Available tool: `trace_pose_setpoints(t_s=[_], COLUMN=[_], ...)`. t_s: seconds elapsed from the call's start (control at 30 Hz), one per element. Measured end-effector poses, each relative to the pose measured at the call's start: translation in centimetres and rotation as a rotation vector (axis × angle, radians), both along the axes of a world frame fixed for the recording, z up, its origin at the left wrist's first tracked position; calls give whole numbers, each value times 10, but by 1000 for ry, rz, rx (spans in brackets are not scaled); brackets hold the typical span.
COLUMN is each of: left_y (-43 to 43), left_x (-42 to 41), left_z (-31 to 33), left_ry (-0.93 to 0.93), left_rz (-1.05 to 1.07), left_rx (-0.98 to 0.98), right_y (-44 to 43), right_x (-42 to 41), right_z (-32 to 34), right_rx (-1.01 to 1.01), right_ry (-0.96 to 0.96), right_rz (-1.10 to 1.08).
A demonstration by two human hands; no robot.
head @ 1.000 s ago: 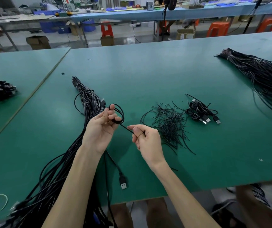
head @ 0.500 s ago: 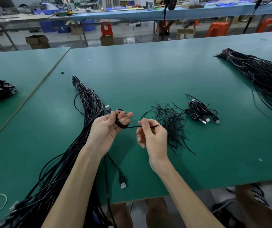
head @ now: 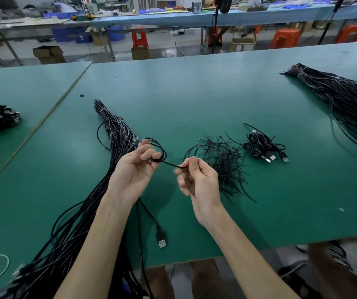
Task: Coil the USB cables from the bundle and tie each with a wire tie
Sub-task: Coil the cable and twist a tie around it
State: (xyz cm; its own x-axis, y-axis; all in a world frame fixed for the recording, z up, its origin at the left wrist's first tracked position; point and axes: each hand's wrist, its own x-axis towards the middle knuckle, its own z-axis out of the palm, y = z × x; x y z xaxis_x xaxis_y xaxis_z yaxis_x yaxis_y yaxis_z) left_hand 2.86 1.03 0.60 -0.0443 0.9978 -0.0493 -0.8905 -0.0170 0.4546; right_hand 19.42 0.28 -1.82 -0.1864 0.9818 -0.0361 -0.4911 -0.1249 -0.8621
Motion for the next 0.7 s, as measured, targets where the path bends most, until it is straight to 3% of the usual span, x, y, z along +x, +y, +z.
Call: trace_pose_setpoints(t_s=[0.13,0.23,0.33,0.47,0.57,0.7], left_y=[1,-3,-9,-12,-14,-15], left_x=[-1,3,11,18,21,20], left_z=[-1,-3,-6,-6,-6,-4], left_ry=[45,358,677,971,1082,1063], left_rz=[31,-96,-256,-263,-281,-314], left_rx=[-21,-19,56,112,165,130], right_y=[2,6,6,4,4,3], right_x=[2,5,5,3,3,2], right_z=[0,-1,-5,-9,-10,-8], right_rx=[-14,-48,47,160,193,272], right_ry=[31,32,-113,-275,-326,-408], right_rz=[-34,-125,-228,-269,-345,-379])
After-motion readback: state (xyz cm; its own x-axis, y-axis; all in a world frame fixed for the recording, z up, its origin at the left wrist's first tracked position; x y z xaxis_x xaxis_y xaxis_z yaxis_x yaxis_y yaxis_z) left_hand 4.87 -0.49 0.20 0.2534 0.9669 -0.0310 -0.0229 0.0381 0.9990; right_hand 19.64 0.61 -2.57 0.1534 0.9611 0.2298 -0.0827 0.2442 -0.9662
